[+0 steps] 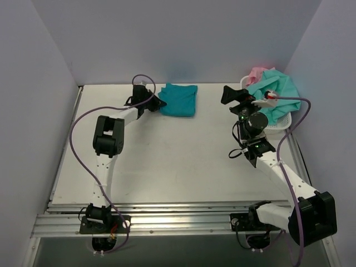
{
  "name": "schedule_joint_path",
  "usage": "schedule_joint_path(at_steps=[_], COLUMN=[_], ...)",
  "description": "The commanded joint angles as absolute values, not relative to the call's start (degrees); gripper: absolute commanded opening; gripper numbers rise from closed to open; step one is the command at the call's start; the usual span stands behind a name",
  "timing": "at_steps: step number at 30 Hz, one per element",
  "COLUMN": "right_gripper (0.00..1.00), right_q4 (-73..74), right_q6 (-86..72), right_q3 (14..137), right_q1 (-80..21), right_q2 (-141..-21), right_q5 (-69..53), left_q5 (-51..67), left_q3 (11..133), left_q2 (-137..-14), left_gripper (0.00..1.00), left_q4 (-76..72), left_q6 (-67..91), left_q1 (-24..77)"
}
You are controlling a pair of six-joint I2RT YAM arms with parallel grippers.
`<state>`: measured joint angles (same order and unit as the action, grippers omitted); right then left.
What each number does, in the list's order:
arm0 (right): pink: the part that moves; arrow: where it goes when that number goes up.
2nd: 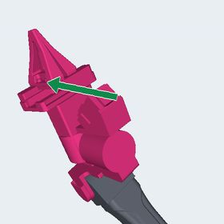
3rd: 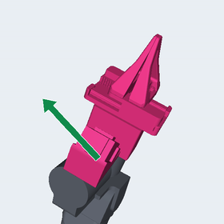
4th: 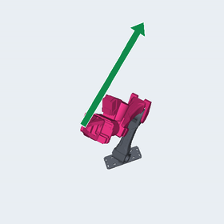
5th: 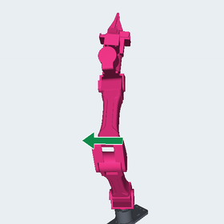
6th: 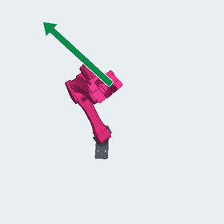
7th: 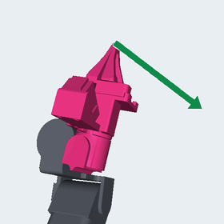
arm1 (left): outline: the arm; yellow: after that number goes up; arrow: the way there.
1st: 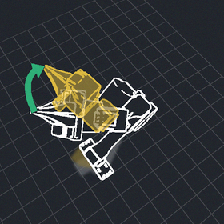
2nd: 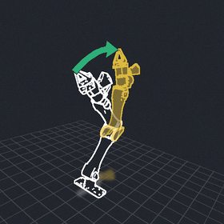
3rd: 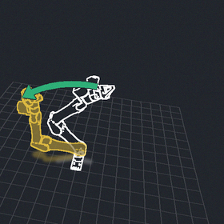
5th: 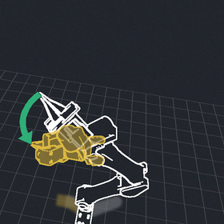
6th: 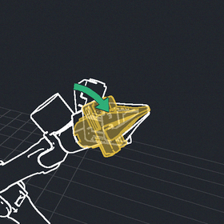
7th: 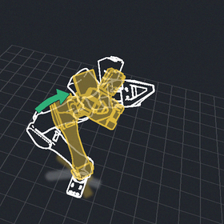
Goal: Fold and stack the t-shirts
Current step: Put the neatly folded tshirt into the corner of the board with the left arm
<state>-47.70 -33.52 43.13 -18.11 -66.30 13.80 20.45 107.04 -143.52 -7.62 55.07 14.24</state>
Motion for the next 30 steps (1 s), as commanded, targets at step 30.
schedule_joint_path(at_steps=[30], right_gripper=[1.0], right_q4=[-54.84], right_q6=[-34.72], right_q3=[37.18], right_q1=[-18.11], right_q2=[-62.67], right_q5=[10.46], left_q5=[3.17], left_q3=[135.08], left_q2=[-143.78], left_gripper=[0.03], left_q4=[26.18], left_q6=[31.73], left_q1=[-12.91])
